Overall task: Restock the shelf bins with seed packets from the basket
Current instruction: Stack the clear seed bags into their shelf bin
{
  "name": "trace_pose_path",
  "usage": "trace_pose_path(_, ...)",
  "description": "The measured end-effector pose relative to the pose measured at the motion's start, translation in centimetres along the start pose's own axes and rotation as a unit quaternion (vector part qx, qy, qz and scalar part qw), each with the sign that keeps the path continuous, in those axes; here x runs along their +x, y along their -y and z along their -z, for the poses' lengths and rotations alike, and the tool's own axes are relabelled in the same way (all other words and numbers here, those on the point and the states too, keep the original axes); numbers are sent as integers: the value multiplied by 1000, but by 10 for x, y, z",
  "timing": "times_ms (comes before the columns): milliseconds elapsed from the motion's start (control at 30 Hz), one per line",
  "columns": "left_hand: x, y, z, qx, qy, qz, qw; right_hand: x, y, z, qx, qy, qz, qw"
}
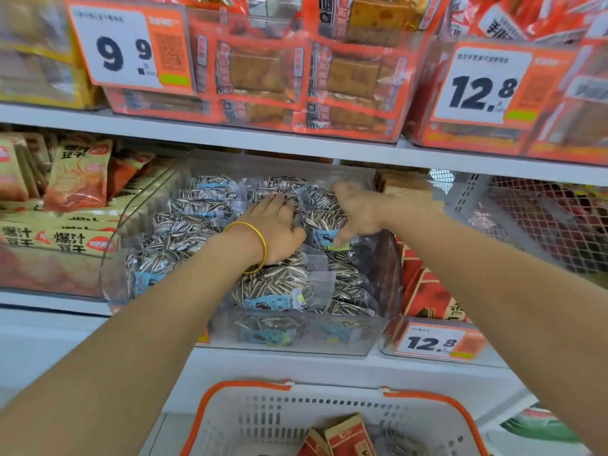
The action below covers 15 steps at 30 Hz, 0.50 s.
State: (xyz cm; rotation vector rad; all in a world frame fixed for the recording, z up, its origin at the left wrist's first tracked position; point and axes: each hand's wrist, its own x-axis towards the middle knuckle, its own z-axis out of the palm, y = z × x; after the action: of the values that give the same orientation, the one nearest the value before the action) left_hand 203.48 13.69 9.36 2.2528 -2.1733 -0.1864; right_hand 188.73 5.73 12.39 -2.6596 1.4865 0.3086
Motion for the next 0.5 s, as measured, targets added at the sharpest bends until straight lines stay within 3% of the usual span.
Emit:
trace_pose_path(167, 0, 1, 0, 10, 4, 1, 1000, 1, 3, -3, -229, -34, -16, 973)
trace_pose_path(300, 0, 1, -1, 17, 7, -1, 1000, 4, 9, 1, -175, 0, -38, 984)
trace_pose_path(500, 3, 1, -2, 25, 11, 1, 1000, 4, 24, -20, -165, -54, -85, 981)
